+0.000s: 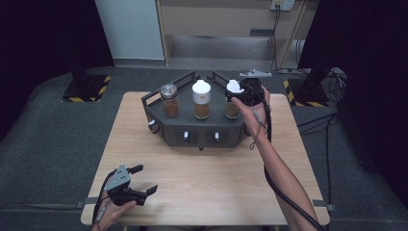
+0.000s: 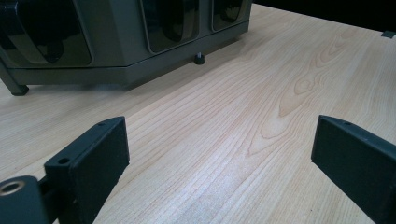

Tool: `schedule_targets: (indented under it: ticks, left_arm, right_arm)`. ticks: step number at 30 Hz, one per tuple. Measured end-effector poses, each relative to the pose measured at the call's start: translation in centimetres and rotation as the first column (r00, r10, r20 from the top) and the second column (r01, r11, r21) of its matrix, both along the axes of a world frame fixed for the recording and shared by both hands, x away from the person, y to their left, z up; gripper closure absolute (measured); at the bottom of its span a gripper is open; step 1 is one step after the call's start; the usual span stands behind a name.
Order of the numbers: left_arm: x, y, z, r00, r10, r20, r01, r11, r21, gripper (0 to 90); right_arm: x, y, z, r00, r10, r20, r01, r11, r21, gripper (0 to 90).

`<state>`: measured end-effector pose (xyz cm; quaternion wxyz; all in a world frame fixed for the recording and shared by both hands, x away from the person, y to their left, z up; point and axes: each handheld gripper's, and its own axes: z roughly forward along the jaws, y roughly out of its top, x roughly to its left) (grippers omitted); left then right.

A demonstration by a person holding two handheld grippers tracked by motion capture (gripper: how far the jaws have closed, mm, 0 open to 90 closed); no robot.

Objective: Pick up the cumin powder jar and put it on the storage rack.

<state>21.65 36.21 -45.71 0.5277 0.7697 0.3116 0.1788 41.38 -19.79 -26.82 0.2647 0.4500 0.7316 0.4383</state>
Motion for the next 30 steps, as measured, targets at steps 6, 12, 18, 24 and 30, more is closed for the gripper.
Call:
schedule_targets:
  ticks: [6,12,18,24,30]
  left_arm:
    - [0.0,0.0,0.0,1.0000,0.001,0.001,-0.001,1.0000,0.001,3.0]
    - [0.0,-0.1,0.0,1.0000,-0.002,0.001,0.002,1.0000,0.004,3.0]
    - [0.0,-0.1,0.0,1.0000,-0.001,0.000,0.001,1.0000,0.002,3.0]
    - [0.1,-0.1,0.0,1.0000,-0.005,0.001,0.005,1.0000,0.001,3.0]
    - [0.0,0.0,0.0,1.0000,-0.004,0.000,0.004,1.0000,-0.001,2.9]
  right_arm:
    - [-0.5,-0.1,-0.3,0.9995,0.001,0.030,-0.001,1.000,-0.005,22.9]
    - [-1.6,-0.6,-0.2,0.9963,-0.005,0.086,0.004,1.000,0.012,12.5]
    - [-2.6,-1.4,1.0,0.9918,0.013,0.127,-0.016,1.000,0.024,10.4]
    - [-4.2,-1.7,1.8,0.9856,0.054,0.160,-0.059,0.998,0.026,10.4]
    - [-6.1,-2.2,2.5,0.9764,0.118,0.181,-0.125,0.992,0.025,10.0]
